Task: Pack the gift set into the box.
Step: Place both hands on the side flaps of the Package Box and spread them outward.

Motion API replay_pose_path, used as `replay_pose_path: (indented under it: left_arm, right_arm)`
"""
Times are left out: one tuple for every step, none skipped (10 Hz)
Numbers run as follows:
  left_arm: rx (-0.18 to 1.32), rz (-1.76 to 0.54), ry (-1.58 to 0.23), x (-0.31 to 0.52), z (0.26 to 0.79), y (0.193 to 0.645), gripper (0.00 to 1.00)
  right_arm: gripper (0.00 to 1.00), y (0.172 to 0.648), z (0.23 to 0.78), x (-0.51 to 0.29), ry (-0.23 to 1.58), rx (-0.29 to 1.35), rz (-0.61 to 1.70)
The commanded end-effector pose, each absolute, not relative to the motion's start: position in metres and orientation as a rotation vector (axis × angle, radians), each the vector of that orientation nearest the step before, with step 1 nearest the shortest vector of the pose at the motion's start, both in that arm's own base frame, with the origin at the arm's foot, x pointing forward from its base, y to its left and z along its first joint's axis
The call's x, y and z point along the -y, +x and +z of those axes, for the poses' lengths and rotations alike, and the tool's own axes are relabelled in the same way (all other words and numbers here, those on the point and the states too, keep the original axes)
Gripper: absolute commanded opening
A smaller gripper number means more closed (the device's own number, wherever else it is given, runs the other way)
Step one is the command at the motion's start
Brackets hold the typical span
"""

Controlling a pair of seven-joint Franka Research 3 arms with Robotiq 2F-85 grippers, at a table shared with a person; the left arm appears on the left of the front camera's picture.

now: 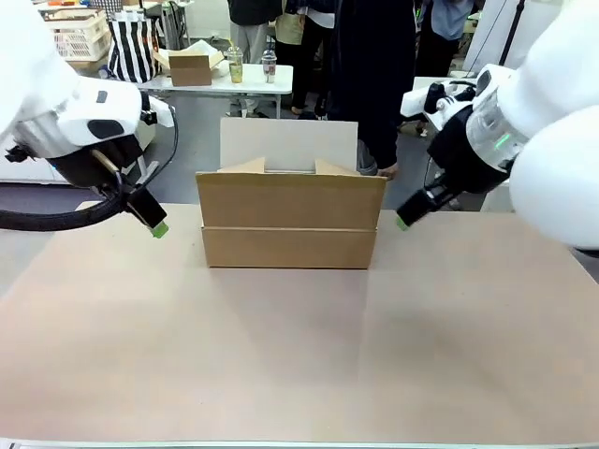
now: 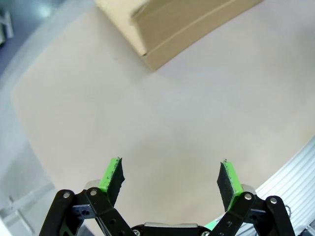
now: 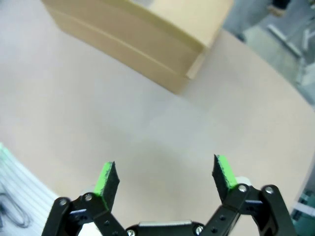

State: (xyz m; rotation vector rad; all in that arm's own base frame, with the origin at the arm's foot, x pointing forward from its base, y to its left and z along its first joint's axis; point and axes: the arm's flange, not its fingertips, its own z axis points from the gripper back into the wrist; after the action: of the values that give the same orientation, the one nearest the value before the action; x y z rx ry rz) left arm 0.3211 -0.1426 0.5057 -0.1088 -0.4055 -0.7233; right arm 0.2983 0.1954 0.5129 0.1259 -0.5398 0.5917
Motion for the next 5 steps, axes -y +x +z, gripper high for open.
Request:
replay_pose_path:
  left_arm:
    - [0.476,-0.865,-0.467,0.123,0.528,0.315,1.00]
    - [0.482,-0.845,-0.555,0.105,0.537,0.314,1.00]
    - [0.488,-0.795,-0.685,0.076,0.545,0.309,1.00]
    - [0.525,-0.743,-0.872,0.048,0.546,0.305,1.00]
    - [0.572,-0.679,-1.040,0.022,0.541,0.303,1.00]
  right_arm:
    - [1.00,0.274,0.511,-0.169,0.626,0.630,0.516]
    - [1.00,0.262,0.523,-0.158,0.816,0.685,0.339]
    - [1.00,0.244,0.536,-0.132,1.020,0.811,0.145]
    - [1.00,0.231,0.541,-0.101,1.167,0.884,0.023]
    - [1.00,0.223,0.540,-0.075,1.289,0.900,-0.065]
